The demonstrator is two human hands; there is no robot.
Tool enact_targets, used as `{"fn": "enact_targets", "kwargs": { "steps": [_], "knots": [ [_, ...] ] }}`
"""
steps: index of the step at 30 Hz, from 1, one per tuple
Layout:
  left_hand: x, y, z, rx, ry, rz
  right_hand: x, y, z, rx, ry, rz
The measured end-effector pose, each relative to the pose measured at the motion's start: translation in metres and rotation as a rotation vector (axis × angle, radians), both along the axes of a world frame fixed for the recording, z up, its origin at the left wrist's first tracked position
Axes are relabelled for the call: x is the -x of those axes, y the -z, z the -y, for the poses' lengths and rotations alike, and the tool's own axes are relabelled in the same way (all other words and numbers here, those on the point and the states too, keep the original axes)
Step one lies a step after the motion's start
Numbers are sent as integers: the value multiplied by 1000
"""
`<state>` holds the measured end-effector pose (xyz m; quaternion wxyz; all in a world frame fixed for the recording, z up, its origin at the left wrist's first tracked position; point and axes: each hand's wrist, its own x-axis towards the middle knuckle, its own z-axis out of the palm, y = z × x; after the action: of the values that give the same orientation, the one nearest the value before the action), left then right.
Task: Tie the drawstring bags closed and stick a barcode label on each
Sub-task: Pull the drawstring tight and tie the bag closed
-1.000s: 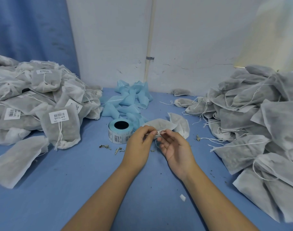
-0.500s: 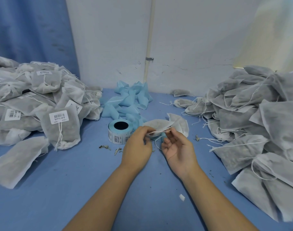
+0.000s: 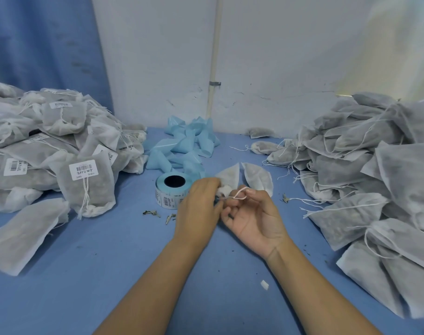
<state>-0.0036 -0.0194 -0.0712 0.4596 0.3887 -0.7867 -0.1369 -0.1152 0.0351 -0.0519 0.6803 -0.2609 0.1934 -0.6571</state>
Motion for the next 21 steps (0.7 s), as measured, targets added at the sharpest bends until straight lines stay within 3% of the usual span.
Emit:
{"fn": "enact_targets", "kwargs": {
  "steps": [4, 8, 13, 18, 21],
  "knots": [
    [1, -17, -4, -164, 33, -444, 2, -4, 1, -56, 151, 1],
    [1, -35, -3, -184, 101, -706, -2, -10, 6, -95, 382, -163],
    [-6, -49, 5, -241, 156, -778, -10, -9, 10, -124, 658, -470],
    [-14, -52, 9, -318, 197, -799, -15, -10, 9, -117, 602, -413],
    [-15, -50, 10, -530, 364, -992, -19, -10, 10, -162, 604, -372]
  ]
}}
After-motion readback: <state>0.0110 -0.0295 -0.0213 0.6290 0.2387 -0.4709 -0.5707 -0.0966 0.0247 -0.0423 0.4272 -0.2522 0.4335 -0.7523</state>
